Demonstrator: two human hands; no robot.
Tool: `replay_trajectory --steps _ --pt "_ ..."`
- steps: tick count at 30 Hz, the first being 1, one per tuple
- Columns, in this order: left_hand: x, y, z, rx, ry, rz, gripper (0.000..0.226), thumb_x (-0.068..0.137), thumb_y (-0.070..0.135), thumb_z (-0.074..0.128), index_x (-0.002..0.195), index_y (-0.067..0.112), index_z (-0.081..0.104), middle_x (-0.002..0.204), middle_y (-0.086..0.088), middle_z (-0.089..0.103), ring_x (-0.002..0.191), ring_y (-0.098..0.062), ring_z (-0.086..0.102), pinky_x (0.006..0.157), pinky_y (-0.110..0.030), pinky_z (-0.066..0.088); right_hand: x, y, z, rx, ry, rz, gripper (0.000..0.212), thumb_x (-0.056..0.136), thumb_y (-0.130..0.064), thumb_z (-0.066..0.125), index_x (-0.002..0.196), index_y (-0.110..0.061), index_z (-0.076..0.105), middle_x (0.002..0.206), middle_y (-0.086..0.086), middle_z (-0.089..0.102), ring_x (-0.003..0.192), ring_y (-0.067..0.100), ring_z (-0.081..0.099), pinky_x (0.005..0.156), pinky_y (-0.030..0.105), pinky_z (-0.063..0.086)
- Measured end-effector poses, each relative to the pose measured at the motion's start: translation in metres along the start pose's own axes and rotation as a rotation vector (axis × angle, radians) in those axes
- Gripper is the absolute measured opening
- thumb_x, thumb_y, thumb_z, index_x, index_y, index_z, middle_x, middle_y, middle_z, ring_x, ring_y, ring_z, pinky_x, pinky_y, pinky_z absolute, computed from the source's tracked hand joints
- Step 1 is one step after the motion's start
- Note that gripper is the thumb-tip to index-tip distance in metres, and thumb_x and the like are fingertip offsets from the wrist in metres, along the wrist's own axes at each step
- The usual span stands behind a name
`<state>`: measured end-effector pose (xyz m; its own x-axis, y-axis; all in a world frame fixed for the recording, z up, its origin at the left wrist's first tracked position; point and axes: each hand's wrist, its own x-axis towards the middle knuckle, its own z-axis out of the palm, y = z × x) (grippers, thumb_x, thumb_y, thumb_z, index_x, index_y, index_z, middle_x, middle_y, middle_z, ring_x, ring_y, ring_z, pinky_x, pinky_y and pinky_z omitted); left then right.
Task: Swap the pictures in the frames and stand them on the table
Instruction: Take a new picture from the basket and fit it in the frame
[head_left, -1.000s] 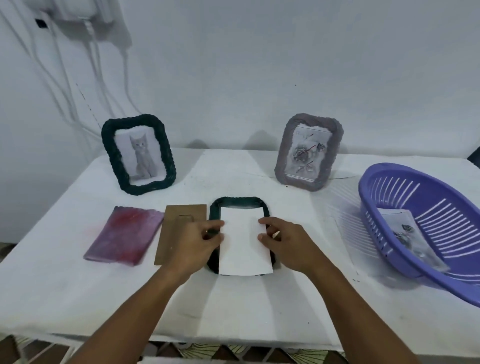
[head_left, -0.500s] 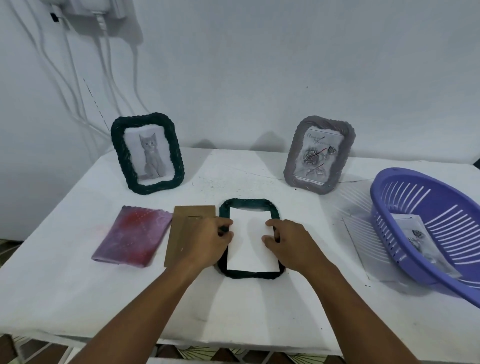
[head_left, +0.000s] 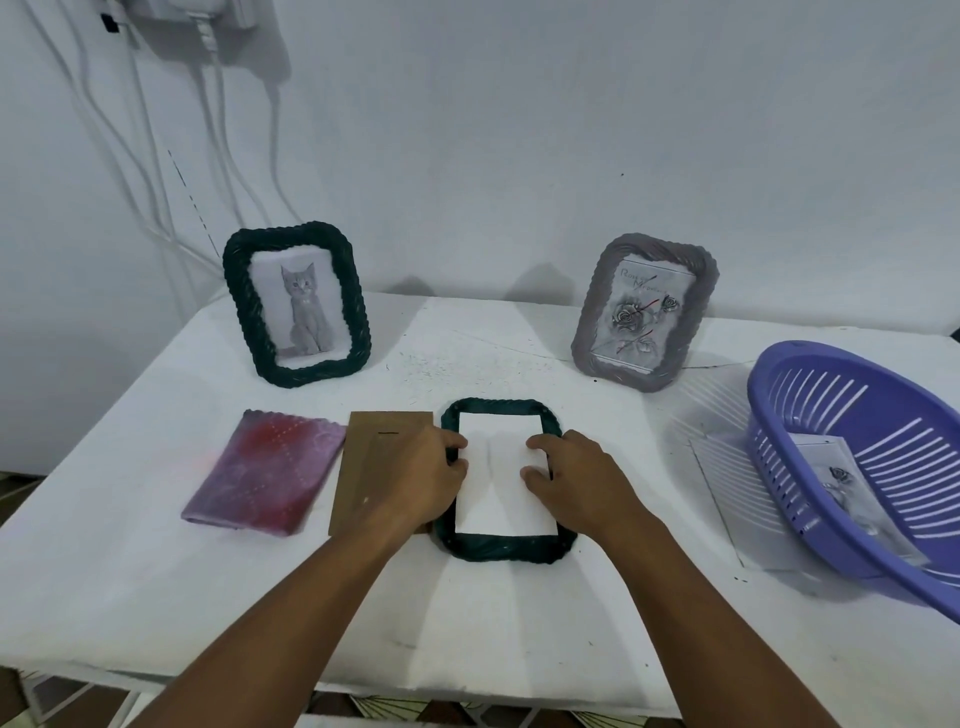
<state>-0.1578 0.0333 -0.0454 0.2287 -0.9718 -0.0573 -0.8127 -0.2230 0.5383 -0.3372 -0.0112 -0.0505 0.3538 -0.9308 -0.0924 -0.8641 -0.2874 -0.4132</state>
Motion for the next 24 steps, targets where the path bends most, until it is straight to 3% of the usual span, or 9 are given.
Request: replay_trajectory --steps 6,17,21,24 --pt "0.002 0.000 0.001 -0.024 -0.011 0.011 0.033 0.092 0.025 0.057 0.125 0.022 0.060 0.109 -0.003 0.069 0.083 -0.012 0.060 0.070 -0.016 0.040 0.001 0.001 -0.001 -0.003 -0.007 0.015 0.041 0.094 -0.038 0.050 0.133 -0.027 0.049 0.122 0.004 0.051 0.109 0.022 0.054 0.086 0.030 0.042" --pt "0.002 -0.002 0.003 0.071 0.052 0.069 0.033 0.093 0.028 0.056 0.125 0.023 0.061 0.116 0.000 0.065 0.094 -0.013 0.059 0.075 -0.016 0.037 0.004 0.007 0.001 0.028 0.017 0.009 0.040 0.094 -0.036 0.051 0.132 -0.025 0.050 0.116 0.002 0.052 0.102 0.020 0.055 0.084 0.029 0.043" --pt "0.000 -0.008 0.001 0.125 0.062 0.163 0.032 0.090 0.031 0.058 0.121 0.025 0.064 0.123 0.006 0.062 0.100 -0.012 0.058 0.085 -0.019 0.041 0.002 0.020 0.002 0.113 0.134 -0.033 0.037 0.093 -0.033 0.054 0.128 -0.022 0.055 0.111 0.003 0.053 0.103 0.021 0.052 0.086 0.027 0.042" --pt "-0.004 -0.012 0.000 0.146 0.074 0.218 0.032 0.088 0.037 0.060 0.119 0.027 0.065 0.123 0.011 0.061 0.102 -0.009 0.056 0.085 -0.016 0.035 -0.005 0.035 0.005 0.212 0.274 -0.071 0.032 0.092 -0.029 0.057 0.123 -0.021 0.059 0.110 0.001 0.054 0.104 0.019 0.048 0.085 0.023 0.038"
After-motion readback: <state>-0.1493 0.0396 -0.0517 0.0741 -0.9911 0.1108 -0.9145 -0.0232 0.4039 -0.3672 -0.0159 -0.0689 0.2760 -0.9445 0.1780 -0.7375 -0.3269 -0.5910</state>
